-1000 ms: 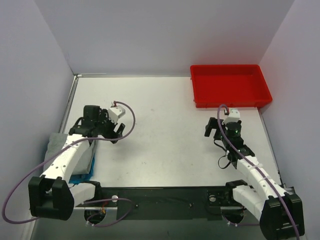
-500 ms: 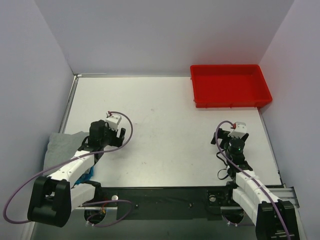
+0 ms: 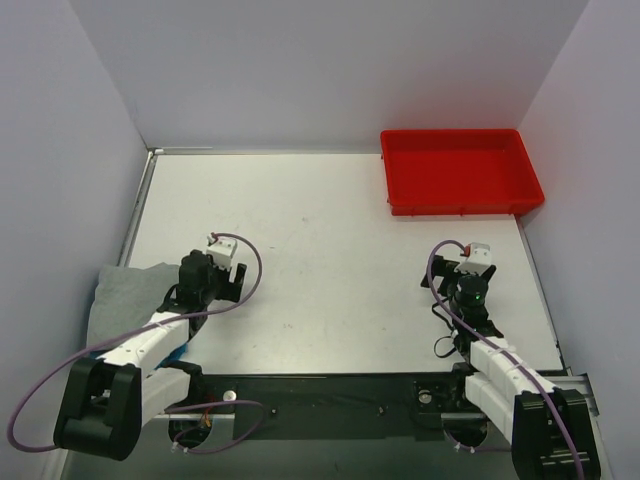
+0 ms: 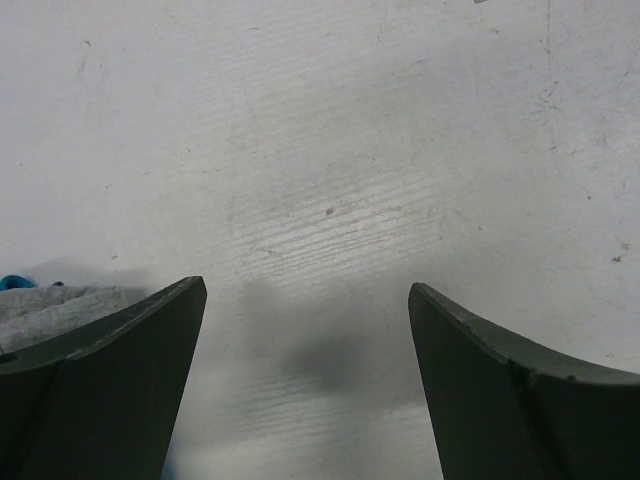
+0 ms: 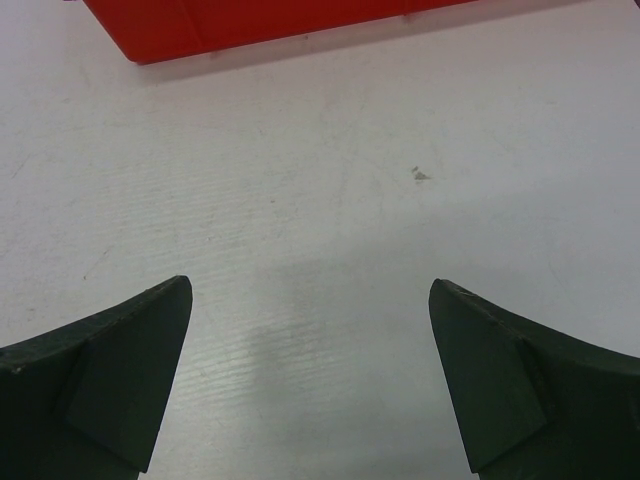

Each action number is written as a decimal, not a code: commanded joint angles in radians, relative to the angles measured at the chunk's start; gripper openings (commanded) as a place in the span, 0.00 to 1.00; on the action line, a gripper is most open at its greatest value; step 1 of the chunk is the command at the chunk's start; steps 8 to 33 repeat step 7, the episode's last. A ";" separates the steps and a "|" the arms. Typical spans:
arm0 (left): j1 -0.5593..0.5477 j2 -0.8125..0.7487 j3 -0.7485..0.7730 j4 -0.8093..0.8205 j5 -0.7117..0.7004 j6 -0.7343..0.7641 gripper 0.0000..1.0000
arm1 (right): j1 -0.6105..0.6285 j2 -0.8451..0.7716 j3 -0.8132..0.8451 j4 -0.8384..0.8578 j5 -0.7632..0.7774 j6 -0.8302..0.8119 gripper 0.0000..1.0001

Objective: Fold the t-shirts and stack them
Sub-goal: Put the neatly folded tshirt into the corner of the board with the left arm

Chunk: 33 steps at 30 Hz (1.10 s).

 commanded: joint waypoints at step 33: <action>0.004 -0.027 -0.015 0.096 -0.080 -0.034 0.96 | -0.005 0.003 0.003 0.069 -0.013 -0.009 1.00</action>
